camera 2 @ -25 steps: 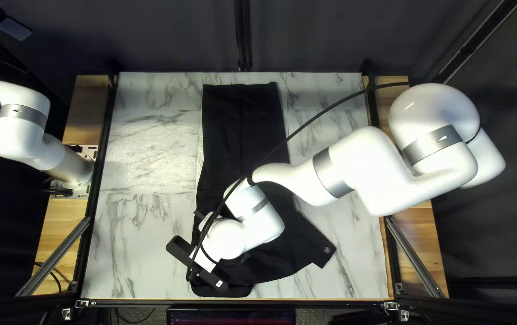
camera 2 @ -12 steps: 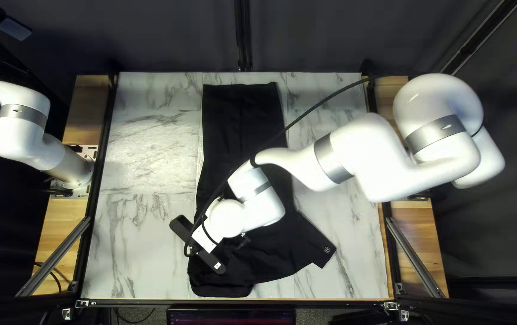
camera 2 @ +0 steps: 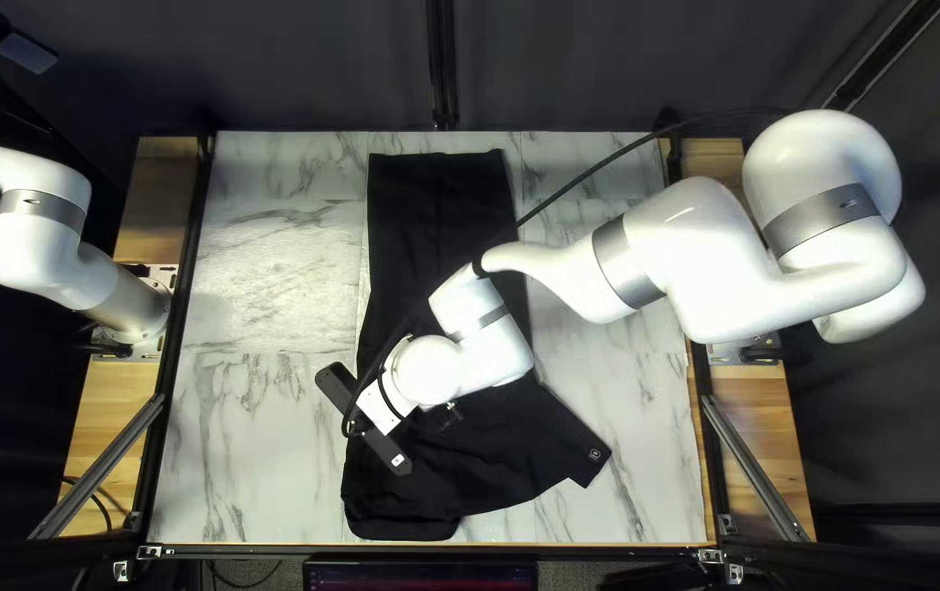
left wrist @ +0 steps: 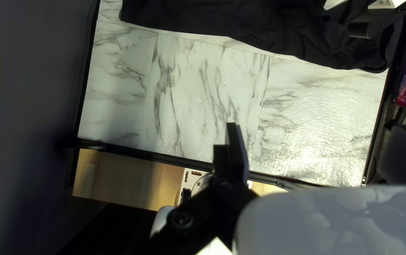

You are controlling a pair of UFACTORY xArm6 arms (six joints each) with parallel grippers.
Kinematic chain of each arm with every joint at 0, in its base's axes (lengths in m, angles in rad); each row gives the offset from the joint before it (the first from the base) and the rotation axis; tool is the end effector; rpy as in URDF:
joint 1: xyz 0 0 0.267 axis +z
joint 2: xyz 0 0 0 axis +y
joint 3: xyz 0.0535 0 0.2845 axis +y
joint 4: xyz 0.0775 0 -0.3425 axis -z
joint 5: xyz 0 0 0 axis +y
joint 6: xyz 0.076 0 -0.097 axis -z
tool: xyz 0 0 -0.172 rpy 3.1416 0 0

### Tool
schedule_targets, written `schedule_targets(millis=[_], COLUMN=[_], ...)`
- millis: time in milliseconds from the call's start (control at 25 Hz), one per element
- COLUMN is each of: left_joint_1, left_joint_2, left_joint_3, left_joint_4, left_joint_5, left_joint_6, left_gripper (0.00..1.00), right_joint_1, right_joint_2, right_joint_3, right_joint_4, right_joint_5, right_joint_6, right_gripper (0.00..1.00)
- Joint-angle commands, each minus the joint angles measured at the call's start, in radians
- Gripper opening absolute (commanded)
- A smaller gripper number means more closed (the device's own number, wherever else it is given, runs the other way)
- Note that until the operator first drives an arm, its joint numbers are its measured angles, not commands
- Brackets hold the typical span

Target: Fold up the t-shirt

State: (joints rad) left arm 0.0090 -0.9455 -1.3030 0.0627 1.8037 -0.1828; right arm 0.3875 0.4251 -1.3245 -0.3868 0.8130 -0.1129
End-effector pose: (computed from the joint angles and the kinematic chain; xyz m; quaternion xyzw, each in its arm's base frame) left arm 0.2027 0.0193 0.5423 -0.9691 -0.1071 -0.2221 0.0089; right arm 0.5648 0.1722 0.0986 0.9187 0.3648 0.0619 0.1380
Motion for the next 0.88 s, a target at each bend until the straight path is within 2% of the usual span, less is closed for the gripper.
schedule_targets(millis=[40, 240, 440, 560, 680, 880], left_joint_1=[0.000, 0.000, 0.000, 0.000, 0.000, 0.000], left_joint_2=[0.000, 0.000, 0.000, 0.000, 0.000, 0.000], left_joint_3=[0.000, 0.000, 0.000, 0.000, 0.000, 0.000], left_joint_4=[0.000, 0.000, 0.000, 0.000, 0.000, 0.000], left_joint_5=[0.000, 0.000, 0.000, 0.000, 0.000, 0.000], left_joint_6=[0.000, 0.000, 0.000, 0.000, 0.000, 0.000], left_gripper=[1.00, 1.00, 1.00, 1.00, 1.00, 1.00], right_joint_1=[0.081, 0.148, 0.182, 0.204, 0.213, 0.204], right_joint_2=[0.013, 0.062, 0.061, 0.034, -0.017, -0.127], right_joint_3=[-0.082, -0.182, -0.173, -0.144, -0.073, 0.090], right_joint_4=[-0.015, 0.002, 0.025, 0.031, 0.037, 0.050], right_joint_5=[0.103, 0.191, 0.215, 0.229, 0.223, 0.186], right_joint_6=[0.079, 0.129, 0.191, 0.232, 0.269, 0.325], right_gripper=[0.00, 0.00, 0.00, 0.00, 0.00, 0.00])
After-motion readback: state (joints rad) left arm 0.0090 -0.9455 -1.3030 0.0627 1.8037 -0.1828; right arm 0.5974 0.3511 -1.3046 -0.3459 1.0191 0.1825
